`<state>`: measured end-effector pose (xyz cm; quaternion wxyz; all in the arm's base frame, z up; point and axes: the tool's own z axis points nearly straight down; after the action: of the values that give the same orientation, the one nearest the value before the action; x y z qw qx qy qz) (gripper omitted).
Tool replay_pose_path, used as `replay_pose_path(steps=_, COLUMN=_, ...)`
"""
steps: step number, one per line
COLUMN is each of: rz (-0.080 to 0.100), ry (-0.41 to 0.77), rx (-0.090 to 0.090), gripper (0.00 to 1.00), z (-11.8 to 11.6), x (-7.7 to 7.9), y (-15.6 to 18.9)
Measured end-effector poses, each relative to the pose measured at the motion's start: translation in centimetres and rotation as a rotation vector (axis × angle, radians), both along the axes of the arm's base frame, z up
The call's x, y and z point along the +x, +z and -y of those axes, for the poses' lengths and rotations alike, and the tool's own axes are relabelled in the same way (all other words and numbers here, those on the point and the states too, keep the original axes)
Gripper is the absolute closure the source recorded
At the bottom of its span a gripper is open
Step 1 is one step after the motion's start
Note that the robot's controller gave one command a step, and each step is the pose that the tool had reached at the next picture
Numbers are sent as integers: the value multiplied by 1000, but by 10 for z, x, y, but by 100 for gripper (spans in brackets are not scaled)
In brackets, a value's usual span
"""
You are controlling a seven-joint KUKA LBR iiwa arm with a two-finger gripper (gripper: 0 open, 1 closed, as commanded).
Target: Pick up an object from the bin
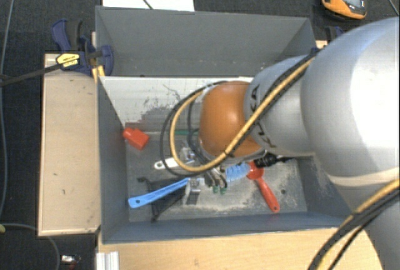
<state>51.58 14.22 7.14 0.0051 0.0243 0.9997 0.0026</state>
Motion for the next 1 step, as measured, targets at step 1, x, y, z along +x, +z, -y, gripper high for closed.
replay_pose_path(steps=1, rz=6, ry=36, rx=-3, gripper=0, z=39, x=-12, y=1)
